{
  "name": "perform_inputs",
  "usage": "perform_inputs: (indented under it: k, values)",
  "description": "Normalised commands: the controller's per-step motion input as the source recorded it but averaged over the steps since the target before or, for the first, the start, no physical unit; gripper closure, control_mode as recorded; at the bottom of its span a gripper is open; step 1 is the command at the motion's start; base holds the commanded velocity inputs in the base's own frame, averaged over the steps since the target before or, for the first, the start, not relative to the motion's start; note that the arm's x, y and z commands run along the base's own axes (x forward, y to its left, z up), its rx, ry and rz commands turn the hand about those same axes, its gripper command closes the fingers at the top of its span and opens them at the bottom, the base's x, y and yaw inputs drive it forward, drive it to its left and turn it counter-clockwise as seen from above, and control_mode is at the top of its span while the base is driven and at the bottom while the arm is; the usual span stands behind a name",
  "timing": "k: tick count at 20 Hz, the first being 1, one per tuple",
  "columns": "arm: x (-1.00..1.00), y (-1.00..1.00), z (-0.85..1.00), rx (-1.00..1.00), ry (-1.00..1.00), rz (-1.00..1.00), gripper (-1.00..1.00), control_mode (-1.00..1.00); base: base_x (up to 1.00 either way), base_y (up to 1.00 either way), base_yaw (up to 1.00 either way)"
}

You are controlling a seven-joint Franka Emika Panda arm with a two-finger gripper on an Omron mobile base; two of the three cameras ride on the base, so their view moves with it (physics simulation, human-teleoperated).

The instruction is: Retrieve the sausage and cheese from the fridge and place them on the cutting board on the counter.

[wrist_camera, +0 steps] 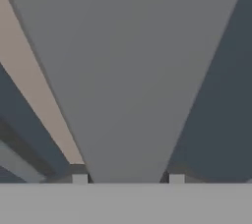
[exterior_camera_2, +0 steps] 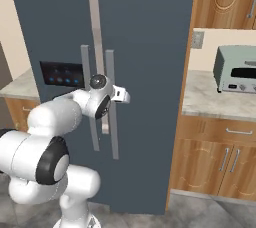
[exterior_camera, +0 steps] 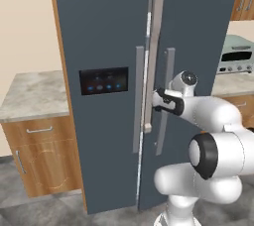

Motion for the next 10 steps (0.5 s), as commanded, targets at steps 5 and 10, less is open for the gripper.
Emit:
perform_inputs:
  k: [5,10]
  values:
    - [-0.84,-0.51,0.00,0.00,0.02,0.00,1.00,-1.00,0.00,0.00,0.00]
    - [-0.84,-0.62,0.01,0.07,0.00,0.00,1.00,-1.00,0.00,0.00,0.00]
